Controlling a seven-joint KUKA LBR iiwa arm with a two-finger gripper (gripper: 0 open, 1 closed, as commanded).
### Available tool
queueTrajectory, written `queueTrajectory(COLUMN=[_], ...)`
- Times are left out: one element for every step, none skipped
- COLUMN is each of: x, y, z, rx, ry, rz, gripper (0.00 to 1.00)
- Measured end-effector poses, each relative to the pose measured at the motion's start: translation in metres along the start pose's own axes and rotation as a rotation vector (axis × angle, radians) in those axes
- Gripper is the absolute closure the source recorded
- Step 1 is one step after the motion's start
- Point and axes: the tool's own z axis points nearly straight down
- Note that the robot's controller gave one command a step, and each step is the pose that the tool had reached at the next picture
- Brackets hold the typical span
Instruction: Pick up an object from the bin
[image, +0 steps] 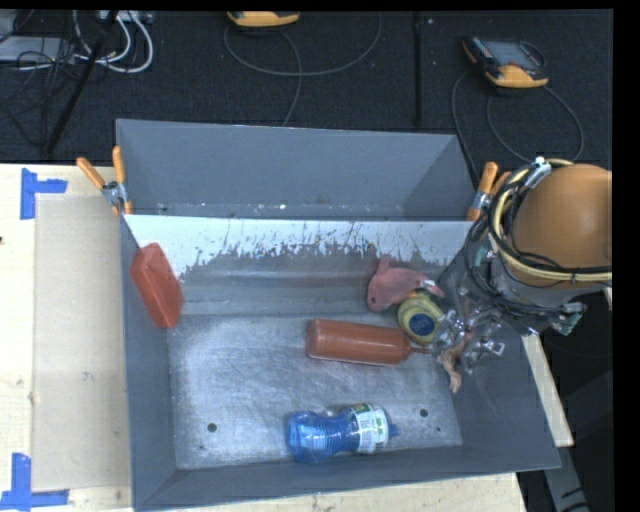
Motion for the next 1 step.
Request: queueTrajectory(x=[0.0142], y=[0.0167], z=[-0.0113], rx=[-0.022], ry=[0.012], rz=[-0.001], gripper=[1.0])
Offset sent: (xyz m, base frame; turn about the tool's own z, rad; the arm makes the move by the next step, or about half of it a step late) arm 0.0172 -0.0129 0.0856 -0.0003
